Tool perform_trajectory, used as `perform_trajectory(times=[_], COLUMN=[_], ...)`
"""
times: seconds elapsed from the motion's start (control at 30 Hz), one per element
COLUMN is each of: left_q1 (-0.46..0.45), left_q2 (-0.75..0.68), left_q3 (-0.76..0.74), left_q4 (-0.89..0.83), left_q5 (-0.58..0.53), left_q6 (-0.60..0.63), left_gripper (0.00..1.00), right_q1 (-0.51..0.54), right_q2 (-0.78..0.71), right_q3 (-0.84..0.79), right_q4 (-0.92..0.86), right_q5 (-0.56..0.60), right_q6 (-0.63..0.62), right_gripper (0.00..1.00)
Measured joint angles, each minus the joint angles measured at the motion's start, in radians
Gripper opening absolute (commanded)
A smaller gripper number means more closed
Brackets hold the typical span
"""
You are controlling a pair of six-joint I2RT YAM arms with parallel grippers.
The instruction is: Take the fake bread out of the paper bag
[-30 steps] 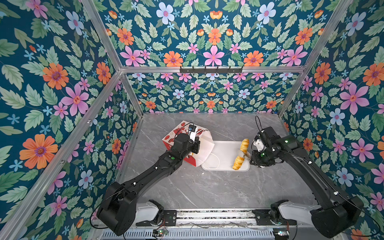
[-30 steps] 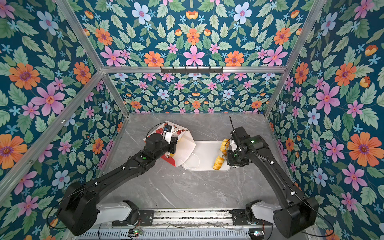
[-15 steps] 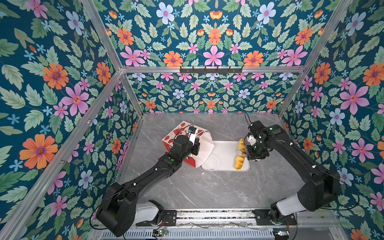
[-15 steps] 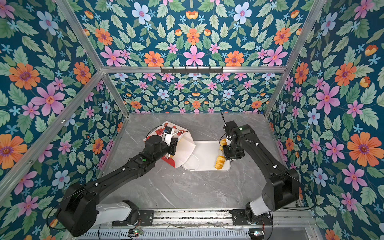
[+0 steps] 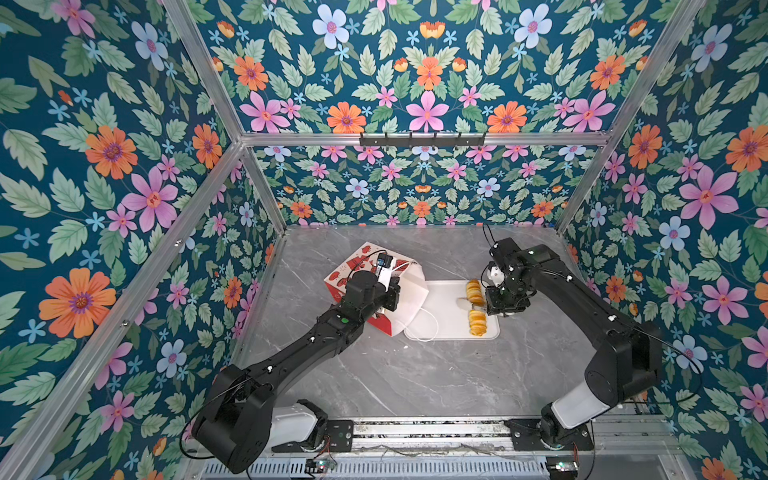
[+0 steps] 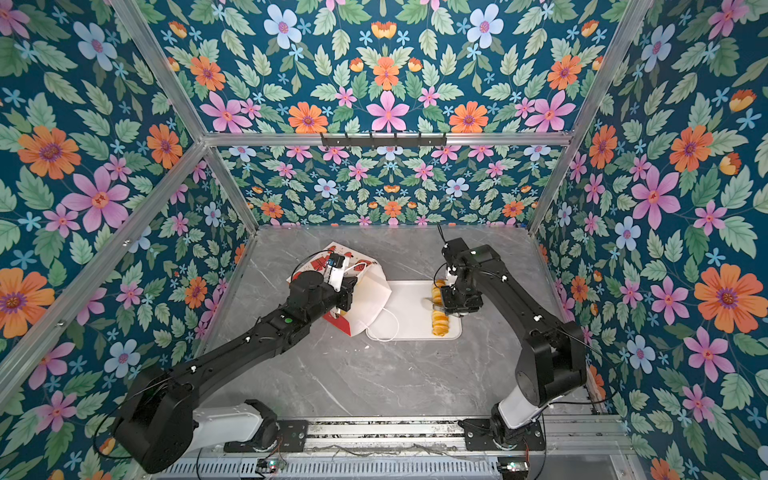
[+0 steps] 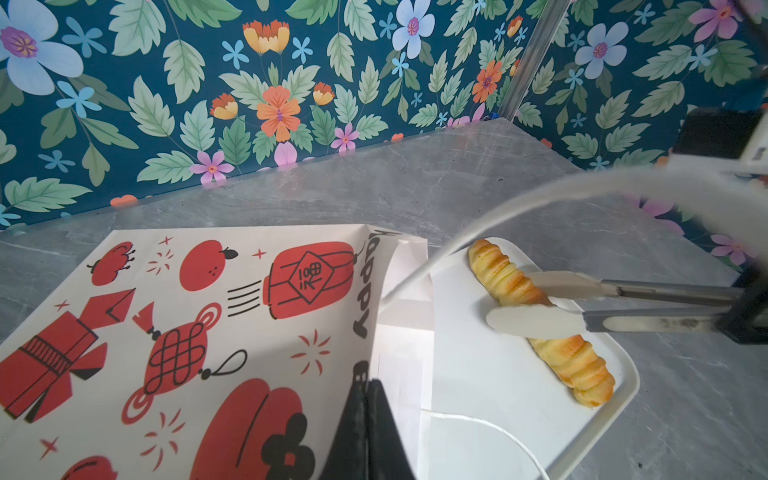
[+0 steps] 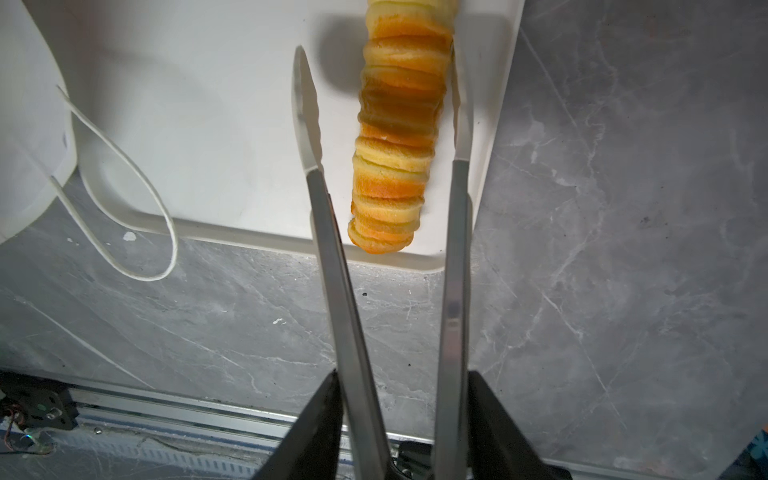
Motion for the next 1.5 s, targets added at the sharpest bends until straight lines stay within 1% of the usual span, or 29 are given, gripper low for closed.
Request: perform_trajectory(times=[0.23,0.37,0.47,0.57,0.67,0.73,1.0,1.3,1.43,1.5], left_q1=[0.000,0.000,0.001,0.001,0.001,0.001,0.001,0.001,0.001,0.001], left_q2=[0.016,0.025,0.028,0.028,0.034,0.037,0.044,0.022,0.008,0.005], left_q3=[0.008,0.012,0.016,0.016,0.016,0.015,0.013,-0.010,-0.018,-0.019], left_q4=[0.007,0.013,0.015,0.015,0.021,0.022,0.037,0.039,0.038,0.038], left_q5=[0.001,0.004,0.004,0.004,0.004,0.004,0.010,0.016,0.015,0.012], left_q6=[0.000,0.000,0.000,-0.001,-0.005,-0.005,-0.019,-0.022,-0.022,-0.020], left_gripper=[0.00,0.00,0.00,0.00,0.00,0.00,0.00,0.00,0.00,0.00], right_q1=[0.000,0.001,0.017,0.056,0.106,0.122,0.131,0.135,0.140,0.143], right_q2=[-0.134,-0.145,-0.153,-0.174,-0.186,-0.185,-0.176,-0.090,-0.058,-0.046], right_q3=[-0.051,-0.117,-0.203,-0.280,-0.339,-0.374,-0.500,-0.563,-0.590,-0.607], right_q4=[0.024,0.052,0.089,0.124,0.148,0.167,0.247,0.356,0.405,0.426], right_q5=[0.003,-0.006,-0.031,-0.034,-0.032,-0.031,-0.027,-0.030,-0.011,-0.001], right_q6=[0.046,0.050,0.071,0.089,0.105,0.126,0.200,0.238,0.266,0.284], right_gripper=[0.47,0.50,0.64,0.82,0.83,0.83,0.84,0.84,0.81,0.75])
